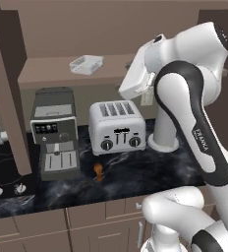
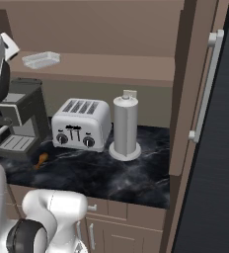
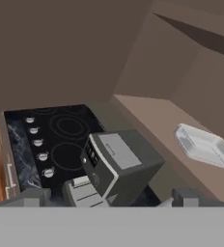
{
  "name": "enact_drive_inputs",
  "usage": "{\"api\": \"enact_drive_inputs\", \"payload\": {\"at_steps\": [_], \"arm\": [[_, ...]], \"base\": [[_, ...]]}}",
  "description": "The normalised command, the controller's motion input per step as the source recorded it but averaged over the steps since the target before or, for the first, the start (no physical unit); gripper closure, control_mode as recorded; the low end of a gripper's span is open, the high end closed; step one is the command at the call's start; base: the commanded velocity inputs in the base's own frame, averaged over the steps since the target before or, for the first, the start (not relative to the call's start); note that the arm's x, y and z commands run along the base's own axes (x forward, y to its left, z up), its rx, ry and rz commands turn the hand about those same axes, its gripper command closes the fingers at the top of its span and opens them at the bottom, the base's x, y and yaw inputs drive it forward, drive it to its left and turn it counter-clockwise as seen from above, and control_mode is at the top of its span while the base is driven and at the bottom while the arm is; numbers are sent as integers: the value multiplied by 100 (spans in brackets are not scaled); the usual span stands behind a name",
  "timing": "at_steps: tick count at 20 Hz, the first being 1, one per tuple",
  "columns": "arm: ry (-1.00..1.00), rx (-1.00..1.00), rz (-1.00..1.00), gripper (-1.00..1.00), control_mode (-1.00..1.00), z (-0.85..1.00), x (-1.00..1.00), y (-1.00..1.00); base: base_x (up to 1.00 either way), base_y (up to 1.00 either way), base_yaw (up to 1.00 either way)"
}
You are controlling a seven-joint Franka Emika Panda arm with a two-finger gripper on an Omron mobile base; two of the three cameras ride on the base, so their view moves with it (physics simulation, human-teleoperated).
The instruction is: Retrieve the tupperware from the cabinet, then place the raw meat into the tupperware to avoid contamination.
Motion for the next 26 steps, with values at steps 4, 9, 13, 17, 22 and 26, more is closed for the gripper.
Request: {"api": "enact_drive_inputs", "payload": {"at_steps": [4, 9, 13, 17, 22, 26], "arm": [[0, 0, -3, -100, -100, -6, 24, 4], [0, 0, -4, -100, -100, -11, 26, 4], [0, 0, -4, -100, -100, -8, 32, 8], [0, 0, -4, -100, -100, -1, 34, 10], [0, 0, -4, -100, -100, 0, 32, 9], [0, 0, -3, -100, -100, 0, 32, 9]], "base": [[0, 0, 0], [0, 0, 0], [0, 0, 0], [0, 0, 0], [0, 0, 0], [0, 0, 0]]}}
